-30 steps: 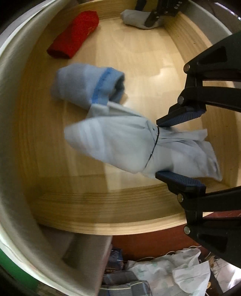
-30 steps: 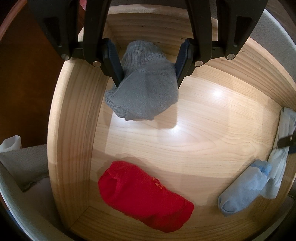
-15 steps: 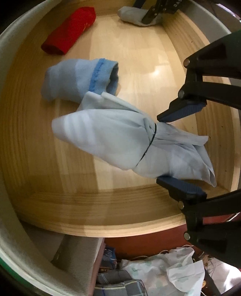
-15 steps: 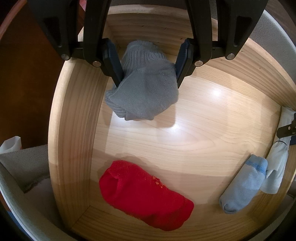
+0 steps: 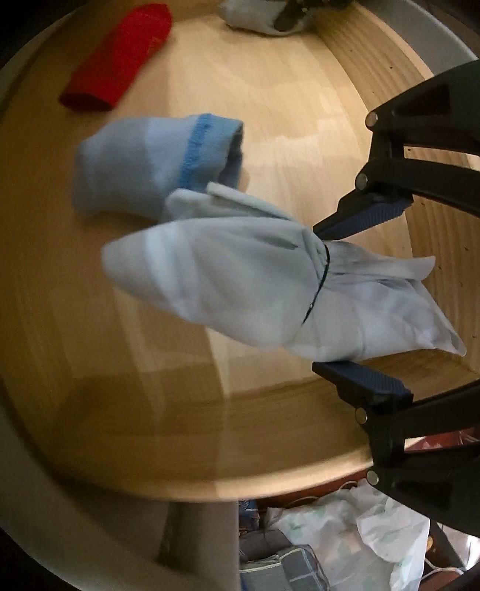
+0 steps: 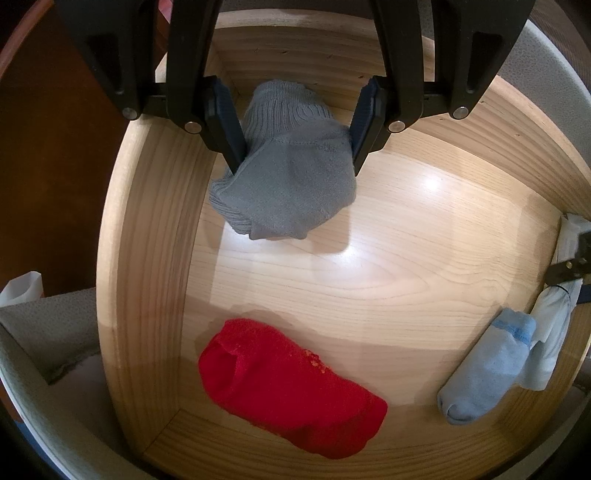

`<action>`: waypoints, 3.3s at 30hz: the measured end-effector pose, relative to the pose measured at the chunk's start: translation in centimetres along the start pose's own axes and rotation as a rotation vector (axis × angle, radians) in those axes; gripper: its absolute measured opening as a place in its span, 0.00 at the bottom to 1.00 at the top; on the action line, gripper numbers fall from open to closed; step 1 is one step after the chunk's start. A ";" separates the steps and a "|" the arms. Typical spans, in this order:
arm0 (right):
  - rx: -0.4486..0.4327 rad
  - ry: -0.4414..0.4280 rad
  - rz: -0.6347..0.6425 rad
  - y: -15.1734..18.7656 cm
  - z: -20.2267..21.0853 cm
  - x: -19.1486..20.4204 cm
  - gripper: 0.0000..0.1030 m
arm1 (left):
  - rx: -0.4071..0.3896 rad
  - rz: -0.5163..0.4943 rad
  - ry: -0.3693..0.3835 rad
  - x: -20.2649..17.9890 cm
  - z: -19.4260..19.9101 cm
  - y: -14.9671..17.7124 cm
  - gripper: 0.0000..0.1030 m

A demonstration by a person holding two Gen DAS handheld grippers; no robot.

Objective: Take underwear out of drawer
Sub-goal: 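Lift the pale blue bundle with the left gripper while the right holds the grey sock, then carry the pale blue bundle up over the white box with the left gripper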

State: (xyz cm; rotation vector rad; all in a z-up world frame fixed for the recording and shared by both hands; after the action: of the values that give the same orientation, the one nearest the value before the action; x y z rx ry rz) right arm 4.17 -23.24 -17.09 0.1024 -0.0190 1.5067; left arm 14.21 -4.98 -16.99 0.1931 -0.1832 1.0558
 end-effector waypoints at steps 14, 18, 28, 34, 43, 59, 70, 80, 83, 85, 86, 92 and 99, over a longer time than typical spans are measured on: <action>-0.004 -0.004 0.000 -0.1 0.0 0.1 0.49 | 0.070 0.013 0.003 -0.4 -1.2 -0.6 0.64; -0.005 -0.005 -0.001 -0.1 0.0 0.1 0.49 | 0.097 0.075 0.077 0.3 -1.5 -0.2 0.54; -0.004 -0.002 0.001 -0.2 -0.1 0.1 0.49 | 0.096 0.202 0.129 2.9 -0.5 -0.3 0.39; -0.005 -0.003 0.000 -0.2 -0.1 0.1 0.49 | 0.125 0.224 0.171 4.2 0.8 -0.5 0.38; -0.004 -0.002 0.002 -0.2 -0.1 0.2 0.49 | 0.159 0.161 0.161 5.0 3.0 0.0 0.38; -0.005 -0.002 0.003 -0.3 -0.1 0.2 0.49 | 0.109 0.092 0.106 5.0 9.1 3.5 0.38; -0.005 -0.001 0.004 -0.5 -0.1 0.3 0.48 | -0.048 0.152 0.154 6.6 12.6 6.0 0.38; -0.005 0.000 0.006 -0.7 -0.2 0.5 0.48 | -0.349 0.212 0.186 7.3 18.6 7.0 0.37; -0.005 0.000 0.006 -0.7 -0.2 0.5 0.48 | -0.438 0.206 0.184 7.2 20.8 7.0 0.37; -0.006 -0.001 0.006 -0.8 -0.2 0.5 0.48 | -0.501 0.201 0.181 7.1 22.5 6.8 0.37; -0.006 0.000 0.006 -0.7 -0.2 0.5 0.48 | -0.526 0.201 0.183 7.1 23.2 6.7 0.37; -0.006 0.000 0.006 -0.7 -0.2 0.4 0.48 | -0.675 0.213 0.195 7.5 28.6 4.7 0.37; -0.007 0.001 0.005 -0.7 -0.2 0.5 0.48 | -0.775 0.234 0.239 8.1 32.7 0.6 0.37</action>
State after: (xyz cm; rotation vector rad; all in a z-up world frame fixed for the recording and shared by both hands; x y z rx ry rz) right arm 4.85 -22.82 -17.28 0.0961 -0.0233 1.5120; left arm 15.75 -5.85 16.67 -0.6643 -0.3902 1.1568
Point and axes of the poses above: each gripper's, at about its wrist camera, not at the fingertips, and z roughly against the way its jaws point, x to its left, y to its underside, the point moved 2 cm from there along -z, roughly the way its jaws point, and after that the axes turned 5 degrees about -y, right-handed, at the moved point
